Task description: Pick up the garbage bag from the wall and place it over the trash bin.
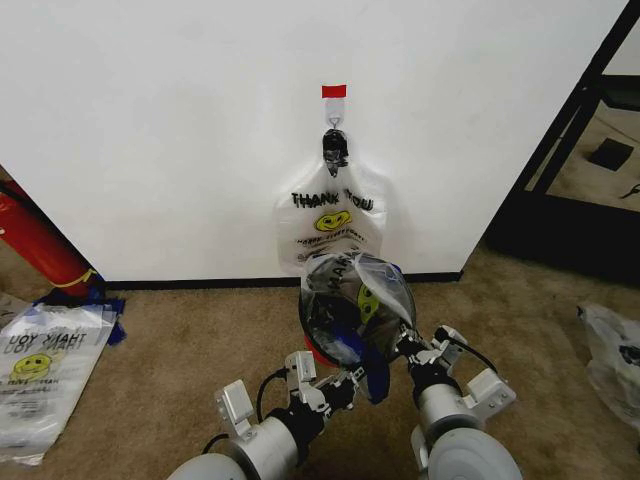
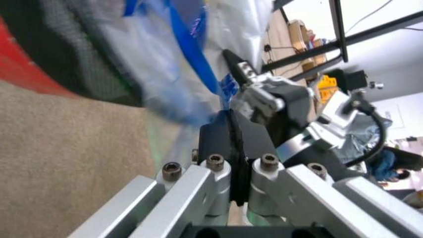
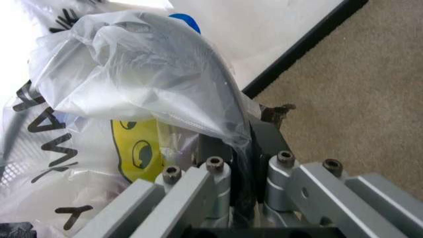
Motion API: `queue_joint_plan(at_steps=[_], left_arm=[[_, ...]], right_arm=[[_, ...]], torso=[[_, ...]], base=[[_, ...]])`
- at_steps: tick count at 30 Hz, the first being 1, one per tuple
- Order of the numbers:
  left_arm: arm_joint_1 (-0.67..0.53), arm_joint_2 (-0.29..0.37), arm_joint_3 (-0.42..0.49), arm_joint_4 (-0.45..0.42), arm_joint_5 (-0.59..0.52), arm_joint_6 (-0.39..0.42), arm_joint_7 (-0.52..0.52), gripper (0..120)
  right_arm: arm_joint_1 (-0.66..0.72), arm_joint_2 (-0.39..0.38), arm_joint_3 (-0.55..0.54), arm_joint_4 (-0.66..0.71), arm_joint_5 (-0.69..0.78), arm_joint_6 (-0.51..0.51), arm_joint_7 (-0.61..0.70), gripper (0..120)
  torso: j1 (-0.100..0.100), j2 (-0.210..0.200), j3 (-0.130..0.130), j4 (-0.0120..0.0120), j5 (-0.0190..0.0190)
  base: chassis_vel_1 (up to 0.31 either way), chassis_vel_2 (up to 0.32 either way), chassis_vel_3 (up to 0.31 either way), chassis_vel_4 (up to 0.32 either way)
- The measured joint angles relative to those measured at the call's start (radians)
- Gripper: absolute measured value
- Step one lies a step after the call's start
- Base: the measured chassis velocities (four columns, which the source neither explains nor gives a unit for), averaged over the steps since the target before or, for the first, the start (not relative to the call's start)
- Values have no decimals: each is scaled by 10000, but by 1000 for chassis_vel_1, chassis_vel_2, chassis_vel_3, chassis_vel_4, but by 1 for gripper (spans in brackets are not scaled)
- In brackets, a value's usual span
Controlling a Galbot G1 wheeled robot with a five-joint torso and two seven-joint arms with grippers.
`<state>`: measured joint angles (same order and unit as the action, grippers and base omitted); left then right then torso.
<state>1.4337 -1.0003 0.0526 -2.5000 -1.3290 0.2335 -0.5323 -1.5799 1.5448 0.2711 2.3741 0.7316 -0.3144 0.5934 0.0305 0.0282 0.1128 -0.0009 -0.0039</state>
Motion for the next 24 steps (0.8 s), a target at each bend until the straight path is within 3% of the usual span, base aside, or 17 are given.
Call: queue_joint_plan(at_steps=[8, 15, 24], left_arm=[[1263, 108, -663, 0, 934, -675, 334, 0], [2170, -107, -706, 33, 2018, -1132, 604, 0], [1977, -379, -704, 638, 2287, -1398, 642, 0]], right_arm=[[326, 29, 267, -126, 465, 61, 128, 2], [748, -6, 698, -152, 1424, -50, 515, 2], [807, -33, 848, -66, 2057, -154, 815, 2]], torso=[[0, 0, 0, 0, 0], [0, 0, 0, 1, 1], [0, 0, 0, 0, 2]], base=[[0, 0, 0, 0], [0, 0, 0, 0], [0, 0, 0, 0]])
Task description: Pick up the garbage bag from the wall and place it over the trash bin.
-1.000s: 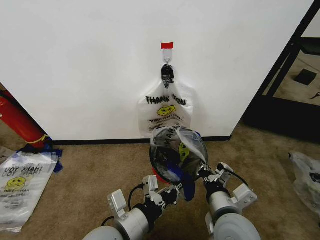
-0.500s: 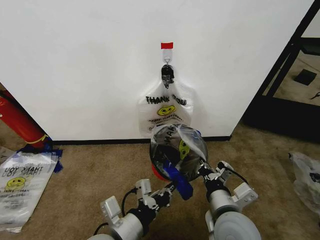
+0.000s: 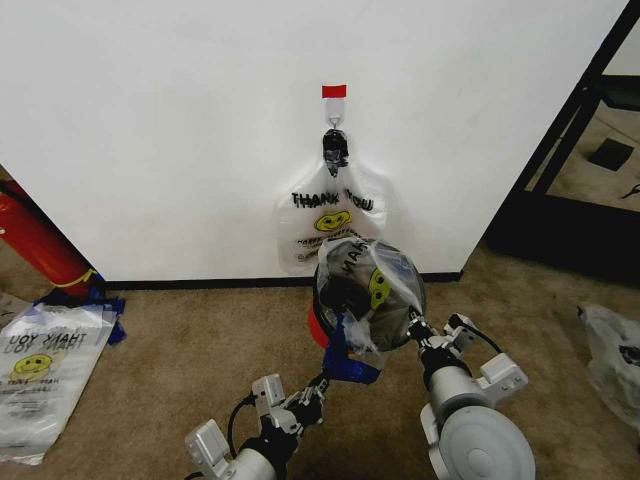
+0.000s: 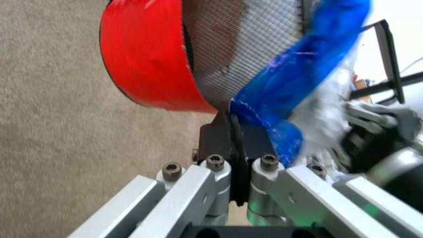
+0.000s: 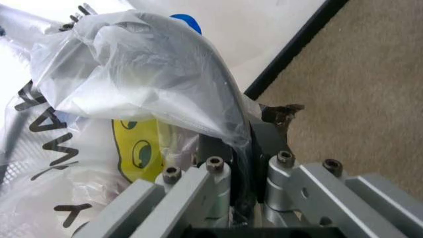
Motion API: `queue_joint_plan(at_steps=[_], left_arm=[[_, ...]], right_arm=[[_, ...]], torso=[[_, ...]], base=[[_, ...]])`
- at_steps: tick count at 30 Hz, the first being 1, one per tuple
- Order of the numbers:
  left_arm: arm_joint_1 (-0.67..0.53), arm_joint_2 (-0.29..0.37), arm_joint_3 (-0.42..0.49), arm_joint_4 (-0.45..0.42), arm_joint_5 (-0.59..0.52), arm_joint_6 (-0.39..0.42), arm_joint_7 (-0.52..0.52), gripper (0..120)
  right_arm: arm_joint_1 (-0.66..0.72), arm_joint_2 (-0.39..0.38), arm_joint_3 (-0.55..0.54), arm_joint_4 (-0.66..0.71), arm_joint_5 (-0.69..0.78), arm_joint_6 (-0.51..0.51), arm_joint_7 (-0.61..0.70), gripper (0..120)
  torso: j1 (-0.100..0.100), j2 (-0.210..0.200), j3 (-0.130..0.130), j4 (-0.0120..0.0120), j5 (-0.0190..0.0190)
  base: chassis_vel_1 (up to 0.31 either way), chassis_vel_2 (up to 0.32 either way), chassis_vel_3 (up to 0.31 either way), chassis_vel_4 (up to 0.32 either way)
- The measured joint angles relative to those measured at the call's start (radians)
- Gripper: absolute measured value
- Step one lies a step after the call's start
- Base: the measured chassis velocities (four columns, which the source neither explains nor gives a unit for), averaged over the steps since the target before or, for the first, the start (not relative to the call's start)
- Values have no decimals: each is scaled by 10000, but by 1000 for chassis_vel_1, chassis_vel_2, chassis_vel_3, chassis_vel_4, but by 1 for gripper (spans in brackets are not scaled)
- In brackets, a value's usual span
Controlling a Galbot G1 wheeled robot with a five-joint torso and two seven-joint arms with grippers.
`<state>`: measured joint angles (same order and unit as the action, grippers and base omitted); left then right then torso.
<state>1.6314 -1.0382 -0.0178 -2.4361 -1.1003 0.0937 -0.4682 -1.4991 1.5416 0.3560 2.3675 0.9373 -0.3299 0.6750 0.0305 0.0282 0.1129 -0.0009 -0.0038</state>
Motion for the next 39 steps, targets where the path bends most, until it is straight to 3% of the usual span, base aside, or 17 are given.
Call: queue_joint_plan(at_steps=[15, 39], left_arm=[[-1676, -874, 207, 2229, -108, 22, -109, 0], [-2184, -1280, 259, 3518, 528, -5, -234, 0]], right_arm=[[-290, 82, -186, 373, 128, -142, 163, 2], [-683, -39, -463, 597, 99, -245, 153, 2]], torso=[[1, 0, 0, 1, -1], [0, 0, 0, -1, -2]], base=[[0, 0, 0, 0], [0, 0, 0, 0]])
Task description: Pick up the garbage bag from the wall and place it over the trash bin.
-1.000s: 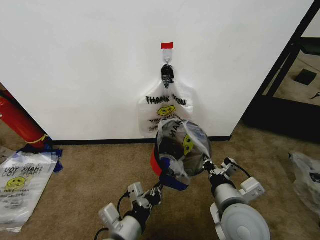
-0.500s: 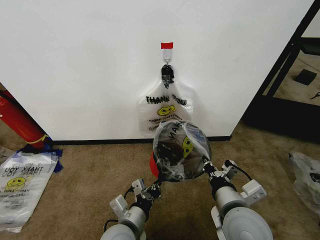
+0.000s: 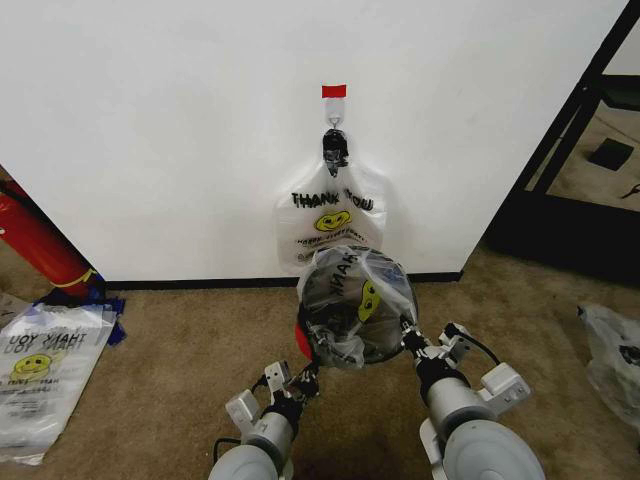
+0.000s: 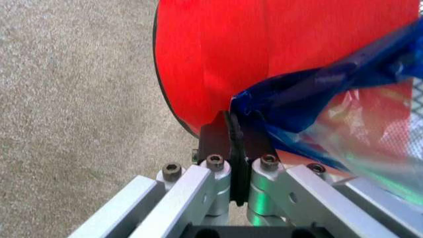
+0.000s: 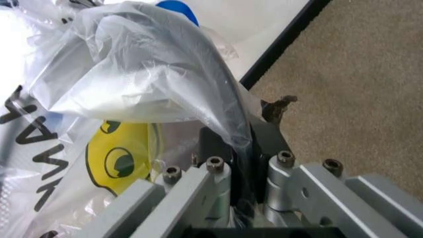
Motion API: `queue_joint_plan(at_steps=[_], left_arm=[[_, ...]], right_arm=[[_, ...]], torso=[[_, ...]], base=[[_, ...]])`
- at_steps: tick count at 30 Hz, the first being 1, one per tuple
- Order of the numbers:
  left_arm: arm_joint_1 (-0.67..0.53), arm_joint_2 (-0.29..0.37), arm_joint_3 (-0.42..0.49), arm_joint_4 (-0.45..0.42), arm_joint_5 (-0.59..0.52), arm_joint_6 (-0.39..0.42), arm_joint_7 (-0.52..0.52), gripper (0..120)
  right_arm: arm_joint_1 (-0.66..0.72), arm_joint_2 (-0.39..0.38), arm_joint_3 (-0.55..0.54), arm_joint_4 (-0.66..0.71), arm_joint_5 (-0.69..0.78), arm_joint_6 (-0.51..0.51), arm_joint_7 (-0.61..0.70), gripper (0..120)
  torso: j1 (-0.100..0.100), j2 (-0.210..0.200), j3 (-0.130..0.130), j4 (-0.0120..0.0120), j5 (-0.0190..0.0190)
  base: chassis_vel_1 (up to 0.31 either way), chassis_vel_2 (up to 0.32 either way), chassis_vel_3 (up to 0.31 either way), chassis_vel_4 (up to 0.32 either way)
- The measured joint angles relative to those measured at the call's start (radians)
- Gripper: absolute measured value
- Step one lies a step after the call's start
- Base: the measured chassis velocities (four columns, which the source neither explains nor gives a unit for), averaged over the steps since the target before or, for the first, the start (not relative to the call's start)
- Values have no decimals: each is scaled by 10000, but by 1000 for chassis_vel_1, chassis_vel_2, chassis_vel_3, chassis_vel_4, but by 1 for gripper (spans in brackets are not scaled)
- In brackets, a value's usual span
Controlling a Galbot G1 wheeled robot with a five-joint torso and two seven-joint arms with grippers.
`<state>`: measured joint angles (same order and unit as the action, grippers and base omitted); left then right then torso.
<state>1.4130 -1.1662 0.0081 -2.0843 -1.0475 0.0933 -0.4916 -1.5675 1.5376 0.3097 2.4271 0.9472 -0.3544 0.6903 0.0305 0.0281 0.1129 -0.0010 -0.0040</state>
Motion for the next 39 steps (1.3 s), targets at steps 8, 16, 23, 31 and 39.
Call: queue_joint_plan(at_steps=[8, 16, 23, 31, 39], left_arm=[[631, 678, -354, -1052, 112, 474, -42, 18], [1446, 1651, -1139, -1915, 609, 663, -295, 44], [2241, 2292, -2406, -2753, 959, 199, -433, 72], [860, 2846, -2873, -3473, 959, 26, -433, 98], [-494, 3421, -1625, -3846, 3284, 264, 820, 100]], right_arm=[[171, 34, 63, -214, -162, 46, -29, 2], [504, -7, 275, -458, -147, 88, -45, 2], [601, -140, 405, -662, -365, 190, -180, 2], [505, -121, 266, -717, -1107, 384, -561, 2], [456, -108, -159, -1032, -2052, 627, -910, 2]], torso=[[-1, 0, 0, 1, 1], [-1, 0, 0, 1, -1], [-1, 0, 0, 3, 1], [-1, 0, 0, -1, -1], [0, 0, 0, -1, 0]], base=[[0, 0, 0, 0], [0, 0, 0, 0], [0, 0, 0, 0], [0, 0, 0, 0], [0, 0, 0, 0]])
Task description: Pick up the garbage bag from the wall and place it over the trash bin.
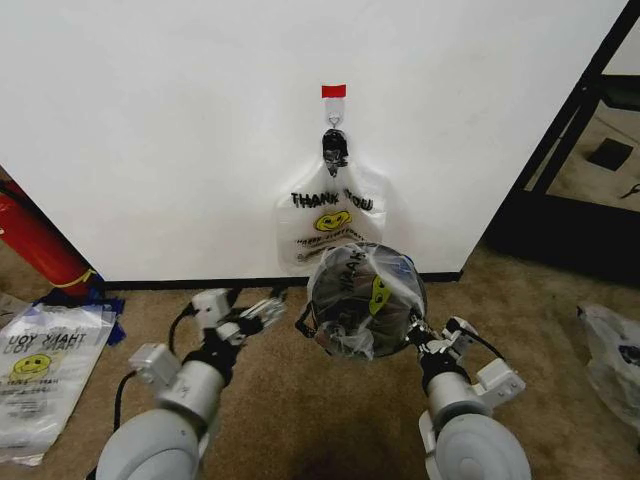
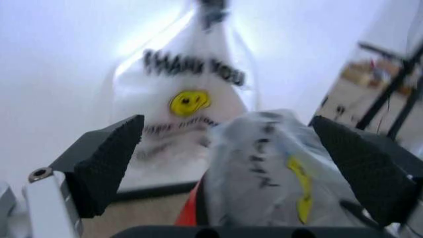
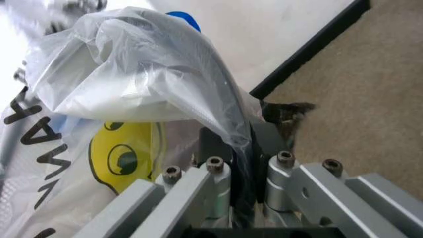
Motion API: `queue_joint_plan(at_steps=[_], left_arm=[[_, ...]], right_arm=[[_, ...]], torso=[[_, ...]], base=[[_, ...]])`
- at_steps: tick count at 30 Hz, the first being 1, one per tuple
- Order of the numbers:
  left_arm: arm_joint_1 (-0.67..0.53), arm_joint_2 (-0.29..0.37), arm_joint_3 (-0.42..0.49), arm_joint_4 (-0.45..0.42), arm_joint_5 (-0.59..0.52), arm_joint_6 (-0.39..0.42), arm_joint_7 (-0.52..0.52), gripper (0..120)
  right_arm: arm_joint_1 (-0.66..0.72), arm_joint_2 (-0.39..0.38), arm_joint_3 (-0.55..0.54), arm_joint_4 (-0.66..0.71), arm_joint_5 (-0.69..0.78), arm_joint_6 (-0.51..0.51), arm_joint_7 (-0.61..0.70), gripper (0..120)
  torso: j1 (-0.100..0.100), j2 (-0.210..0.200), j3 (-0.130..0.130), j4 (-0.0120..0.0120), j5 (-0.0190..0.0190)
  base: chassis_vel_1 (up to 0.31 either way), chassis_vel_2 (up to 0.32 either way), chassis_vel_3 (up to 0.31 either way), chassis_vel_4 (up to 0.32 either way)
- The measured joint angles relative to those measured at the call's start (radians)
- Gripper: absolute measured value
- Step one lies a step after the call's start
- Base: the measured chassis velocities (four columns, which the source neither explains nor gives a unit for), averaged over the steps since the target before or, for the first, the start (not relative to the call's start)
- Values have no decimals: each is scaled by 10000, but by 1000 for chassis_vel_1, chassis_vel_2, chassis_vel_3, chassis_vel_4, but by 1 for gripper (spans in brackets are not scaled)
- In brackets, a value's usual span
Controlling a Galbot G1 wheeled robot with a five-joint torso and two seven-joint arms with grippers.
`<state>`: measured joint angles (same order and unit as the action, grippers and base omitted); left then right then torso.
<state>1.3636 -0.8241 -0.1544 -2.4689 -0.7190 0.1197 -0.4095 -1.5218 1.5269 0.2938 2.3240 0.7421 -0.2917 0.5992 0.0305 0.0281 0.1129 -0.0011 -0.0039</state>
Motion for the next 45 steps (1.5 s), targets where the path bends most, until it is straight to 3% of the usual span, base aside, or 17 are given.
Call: queue_joint_plan(at_steps=[1, 3, 8, 15, 18, 21, 24, 32, 35, 39, 45], left_arm=[[-13, 149, 182, -16, 671, 104, 85, 100], [-329, 539, 807, 174, 1916, 356, 129, 100], [-1136, 844, 1593, 666, 2808, 754, 35, 98], [-2975, 803, 2420, 1484, 2849, 1656, -318, 90], [-3232, 898, 2506, 1644, 2843, 1981, -377, 79], [-3407, 953, 2620, 1754, 2822, 2131, -336, 68], [-3495, 940, 2682, 1789, 2766, 2230, -304, 65], [-3942, 760, 3217, 1987, 2591, 2582, -213, 66], [-4176, 740, 3507, 2130, 2511, 2667, -208, 74], [-4479, 664, 3888, 2398, 2483, 2700, -227, 77], [-4885, 452, 4404, 2813, 2497, 2740, -301, 73]], right_arm=[[72, -22, -85, -103, -88, 2, -37, 2], [78, -14, -180, -250, -504, 101, -141, 2], [2, 77, -208, -374, -1308, 403, -320, 2], [-83, 268, -401, -530, -2269, 732, -500, 2], [48, 287, -563, -766, -2423, 756, -545, 2], [82, 297, -578, -826, -2455, 758, -547, 2], [82, 300, -575, -827, -2466, 759, -547, 2], [54, 294, -528, -802, -2519, 750, -538, 2], [27, 288, -502, -786, -2520, 746, -530, 2], [4, 284, -478, -787, -2520, 746, -521, 2], [-25, 296, -470, -755, -2520, 746, -519, 2]], torso=[[0, 0, 0, 10, 3], [0, 0, 0, 7, -1], [0, 0, 0, 1, 0], [1, 0, 1, -3, -1], [0, 0, 1, 10, 2], [1, 0, 1, 3, 0], [0, 0, 0, 2, 1], [0, 0, 0, 2, 0], [0, 0, -1, 2, 1], [0, 0, 0, 3, 1], [0, 0, 0, 2, 0]], base=[[0, 0, 0, 0], [0, 0, 0, 0], [0, 0, 0, 0], [0, 0, 0, 0], [0, 0, 0, 0], [0, 0, 0, 0], [0, 0, 0, 0], [0, 0, 0, 0], [0, 0, 0, 0], [0, 0, 0, 0], [0, 0, 0, 0]])
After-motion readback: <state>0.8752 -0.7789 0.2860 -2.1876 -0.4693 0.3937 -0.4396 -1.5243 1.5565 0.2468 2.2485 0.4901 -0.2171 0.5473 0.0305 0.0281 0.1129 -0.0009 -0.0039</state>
